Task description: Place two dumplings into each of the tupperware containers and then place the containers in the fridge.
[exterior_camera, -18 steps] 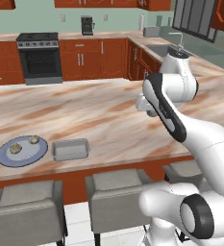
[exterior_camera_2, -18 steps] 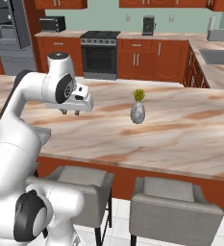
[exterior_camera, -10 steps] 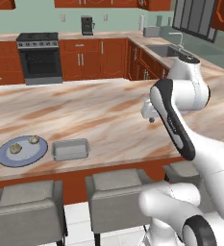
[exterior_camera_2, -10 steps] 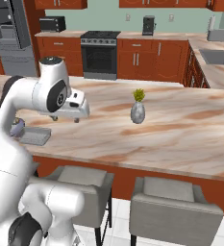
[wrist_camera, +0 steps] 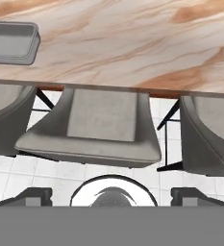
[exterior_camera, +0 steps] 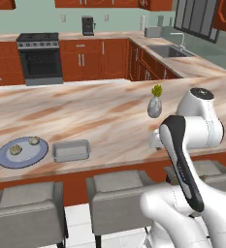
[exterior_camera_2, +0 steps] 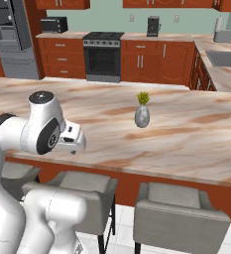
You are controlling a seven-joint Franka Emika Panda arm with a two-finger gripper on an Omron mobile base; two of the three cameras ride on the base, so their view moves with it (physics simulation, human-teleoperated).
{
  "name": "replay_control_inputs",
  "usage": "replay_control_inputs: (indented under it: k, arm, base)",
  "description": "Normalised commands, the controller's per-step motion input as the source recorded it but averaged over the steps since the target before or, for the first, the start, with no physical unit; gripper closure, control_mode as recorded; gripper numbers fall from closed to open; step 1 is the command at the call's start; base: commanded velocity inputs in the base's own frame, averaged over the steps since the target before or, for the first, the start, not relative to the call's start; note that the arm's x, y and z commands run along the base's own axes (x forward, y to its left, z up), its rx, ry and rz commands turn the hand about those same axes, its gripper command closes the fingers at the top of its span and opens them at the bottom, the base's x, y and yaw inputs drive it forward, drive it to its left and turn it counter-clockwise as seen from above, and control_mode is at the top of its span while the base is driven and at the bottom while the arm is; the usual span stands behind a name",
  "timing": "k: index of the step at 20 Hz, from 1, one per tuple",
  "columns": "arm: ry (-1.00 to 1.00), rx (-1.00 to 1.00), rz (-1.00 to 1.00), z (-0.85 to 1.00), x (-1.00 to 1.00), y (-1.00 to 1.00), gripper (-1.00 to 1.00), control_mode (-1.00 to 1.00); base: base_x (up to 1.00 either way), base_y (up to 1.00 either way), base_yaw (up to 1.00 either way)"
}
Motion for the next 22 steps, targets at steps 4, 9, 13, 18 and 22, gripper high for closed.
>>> replay_control_inputs:
  k: [4, 9, 13, 18, 22]
  arm:
    - [-0.01, 0.0, 0.0, -0.22, -0.34, 0.0, -1.0, -1.0]
    - [0.0, 0.0, 0.0, 0.0, -0.21, 0.0, -1.0, -1.0]
    - [-0.01, 0.0, 0.0, 0.05, -0.09, 0.0, -1.0, 1.0]
    - [0.0, 0.0, 0.0, 0.0, 0.0, 0.0, -1.0, 1.0]
    - [0.0, 0.0, 0.0, 0.0, 0.0, 0.0, -1.0, 1.0]
  base:
    - [0.0, 0.0, 0.0]
    - [0.0, 0.0, 0.0]
    - [-0.1, 0.0, 0.0]
    - [-0.32, 0.11, 0.0]
    - [-0.38, 0.28, 0.0]
